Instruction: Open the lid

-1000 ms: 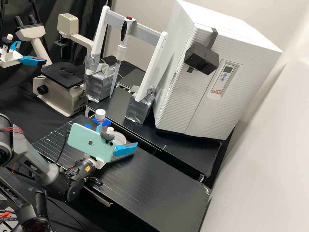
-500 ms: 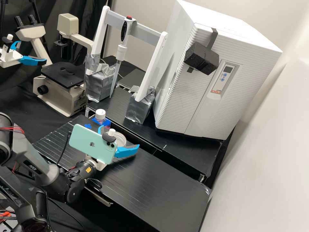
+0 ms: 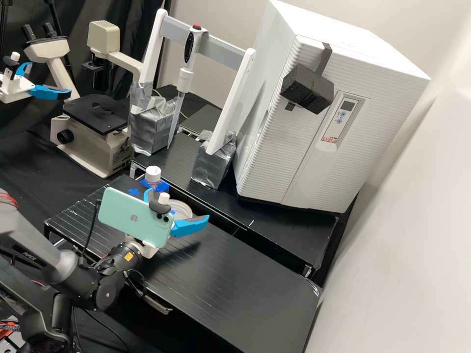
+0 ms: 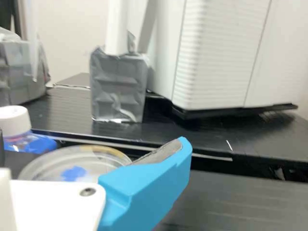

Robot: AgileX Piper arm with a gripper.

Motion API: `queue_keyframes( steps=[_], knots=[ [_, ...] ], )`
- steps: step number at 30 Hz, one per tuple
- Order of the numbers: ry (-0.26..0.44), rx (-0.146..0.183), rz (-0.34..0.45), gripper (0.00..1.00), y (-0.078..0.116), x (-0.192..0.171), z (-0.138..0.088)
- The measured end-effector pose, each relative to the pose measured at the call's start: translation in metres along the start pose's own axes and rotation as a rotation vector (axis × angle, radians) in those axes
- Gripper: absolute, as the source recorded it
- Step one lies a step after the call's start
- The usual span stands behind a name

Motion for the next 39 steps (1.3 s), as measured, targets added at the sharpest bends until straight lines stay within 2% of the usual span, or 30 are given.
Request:
queue_keyframes(
  steps=[5, 12, 23, 29, 39],
  knots=[
    [0.025, -0.017, -0.012, 1.0, -0.001, -0.001, -0.005],
    [0.02, 0.005, -0.054, 1.0, -0.006, 0.002, -0.004],
    [0.025, 0.015, -0.071, 1.0, -0.009, 0.003, -0.004],
    [0.023, 0.041, -0.091, 1.0, -0.012, 0.007, -0.001],
    [0.02, 0.035, -0.075, 1.0, -0.012, 0.011, 0.005]
  ],
)
